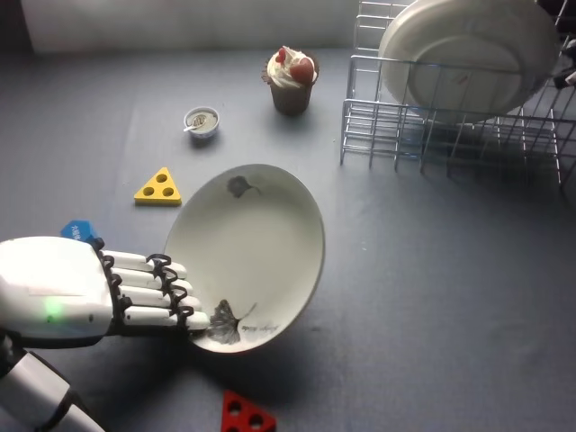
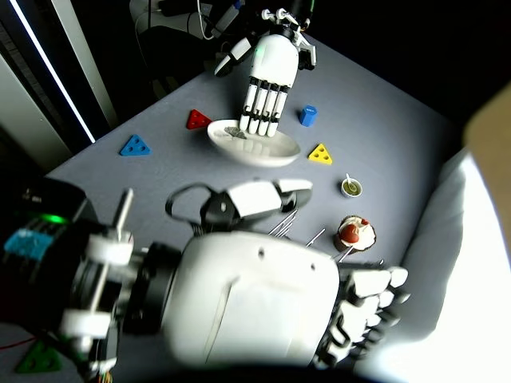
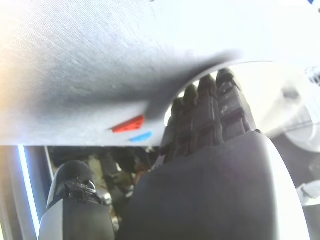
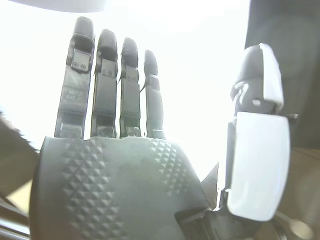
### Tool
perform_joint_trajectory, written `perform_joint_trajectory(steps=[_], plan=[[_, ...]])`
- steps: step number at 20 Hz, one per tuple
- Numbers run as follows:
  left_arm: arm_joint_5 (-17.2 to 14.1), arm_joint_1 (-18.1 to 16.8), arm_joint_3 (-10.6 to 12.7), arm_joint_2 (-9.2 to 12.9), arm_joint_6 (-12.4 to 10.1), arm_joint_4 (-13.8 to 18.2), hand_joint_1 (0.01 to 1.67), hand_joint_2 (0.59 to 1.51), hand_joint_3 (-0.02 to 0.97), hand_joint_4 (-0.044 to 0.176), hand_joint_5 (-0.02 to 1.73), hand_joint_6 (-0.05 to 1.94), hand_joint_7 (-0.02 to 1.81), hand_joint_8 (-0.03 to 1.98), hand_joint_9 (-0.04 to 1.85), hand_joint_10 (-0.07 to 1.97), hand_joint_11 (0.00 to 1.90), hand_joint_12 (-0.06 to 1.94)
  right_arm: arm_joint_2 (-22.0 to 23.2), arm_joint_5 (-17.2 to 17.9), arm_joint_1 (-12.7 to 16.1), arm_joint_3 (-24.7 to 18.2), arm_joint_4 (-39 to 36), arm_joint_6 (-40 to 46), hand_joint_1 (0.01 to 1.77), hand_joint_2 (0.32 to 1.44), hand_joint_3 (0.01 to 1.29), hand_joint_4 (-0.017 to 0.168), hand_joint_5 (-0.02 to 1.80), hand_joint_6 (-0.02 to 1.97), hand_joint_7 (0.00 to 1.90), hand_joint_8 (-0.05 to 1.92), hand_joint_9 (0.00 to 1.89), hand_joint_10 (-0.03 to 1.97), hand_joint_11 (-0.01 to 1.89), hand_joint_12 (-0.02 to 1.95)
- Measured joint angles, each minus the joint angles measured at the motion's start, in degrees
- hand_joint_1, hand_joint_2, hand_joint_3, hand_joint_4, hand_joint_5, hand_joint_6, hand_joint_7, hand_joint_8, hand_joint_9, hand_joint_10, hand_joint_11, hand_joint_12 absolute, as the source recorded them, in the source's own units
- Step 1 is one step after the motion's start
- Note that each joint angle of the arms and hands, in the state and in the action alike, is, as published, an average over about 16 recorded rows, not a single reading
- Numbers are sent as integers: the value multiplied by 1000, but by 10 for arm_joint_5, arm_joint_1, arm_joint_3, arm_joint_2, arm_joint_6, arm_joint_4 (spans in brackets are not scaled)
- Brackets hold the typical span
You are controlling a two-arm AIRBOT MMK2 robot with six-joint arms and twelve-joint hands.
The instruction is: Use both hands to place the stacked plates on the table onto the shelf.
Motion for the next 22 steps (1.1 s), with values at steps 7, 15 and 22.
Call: perform_joint_trajectory(steps=[7,15,22], plan=[[2,7,-2,-1,0,2,100,974,6,-9,75,-27,92,-12,97,-16,73,-19,6,99,-5,-50,-186,24,718,917,18,-3,308,10,343,5,357,18,405,10],[2,8,-2,-1,0,2,100,978,6,-9,75,-27,90,-14,96,-18,69,-20,9,130,-30,-101,-378,42,885,889,18,-3,253,10,263,5,289,19,339,10],[2,8,-2,-1,0,1,107,981,5,-8,75,-27,90,-14,96,-19,70,-20,10,112,-68,-123,-437,27,1129,872,18,-3,250,10,231,5,258,19,321,10]])
